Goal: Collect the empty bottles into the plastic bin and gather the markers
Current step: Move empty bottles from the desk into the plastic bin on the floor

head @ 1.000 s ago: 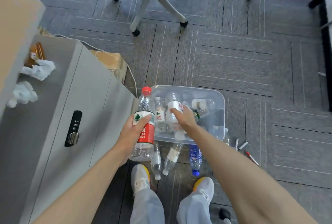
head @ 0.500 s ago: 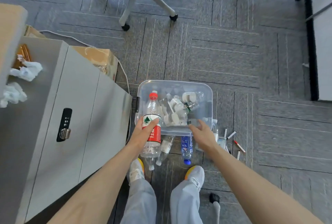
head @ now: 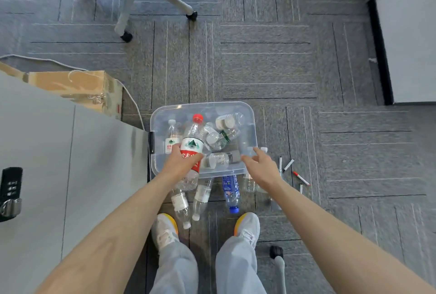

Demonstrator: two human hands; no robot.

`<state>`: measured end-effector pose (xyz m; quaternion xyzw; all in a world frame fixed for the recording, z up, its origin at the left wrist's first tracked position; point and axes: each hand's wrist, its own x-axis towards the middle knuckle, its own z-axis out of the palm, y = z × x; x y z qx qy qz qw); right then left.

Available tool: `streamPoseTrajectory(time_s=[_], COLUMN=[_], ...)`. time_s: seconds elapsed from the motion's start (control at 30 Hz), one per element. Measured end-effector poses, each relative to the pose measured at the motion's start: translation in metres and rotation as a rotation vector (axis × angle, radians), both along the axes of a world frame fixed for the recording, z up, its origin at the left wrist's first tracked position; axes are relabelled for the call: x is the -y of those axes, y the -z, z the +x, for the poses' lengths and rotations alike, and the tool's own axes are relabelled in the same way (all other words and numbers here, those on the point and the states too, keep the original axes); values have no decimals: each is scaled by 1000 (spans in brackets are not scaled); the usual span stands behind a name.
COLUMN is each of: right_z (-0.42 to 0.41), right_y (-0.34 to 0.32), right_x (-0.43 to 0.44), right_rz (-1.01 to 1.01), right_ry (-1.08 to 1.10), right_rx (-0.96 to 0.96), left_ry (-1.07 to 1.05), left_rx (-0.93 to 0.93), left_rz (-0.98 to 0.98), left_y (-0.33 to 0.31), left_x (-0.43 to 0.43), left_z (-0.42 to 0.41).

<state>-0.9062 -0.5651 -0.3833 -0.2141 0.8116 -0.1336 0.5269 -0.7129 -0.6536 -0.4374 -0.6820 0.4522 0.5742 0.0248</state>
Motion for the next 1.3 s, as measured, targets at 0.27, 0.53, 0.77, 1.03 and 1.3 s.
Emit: streamPoseTrajectory(time_s=[0.27, 0.53, 0.77, 1.03, 1.3], right_z=[-4, 6, 8, 26, 99], right_y=[15, -72, -197, -330, -402], right_x=[16, 31, 36, 4, 6], right_rz=[-20, -51, -128, -316, -498], right_ry=[-30, -76, -204, -465, -750], right_rx=[12, 25, -62, -145, -176], left_ry=[85, 300, 431, 386, 198], left_rx=[66, 61, 142, 139, 201], left_rz=[-91, -61, -105, -213, -344], left_y=[9, -100, -233, -388, -479], left_x=[45, 35, 23, -22, -70], left_z=[-28, -22, 1, 23, 102])
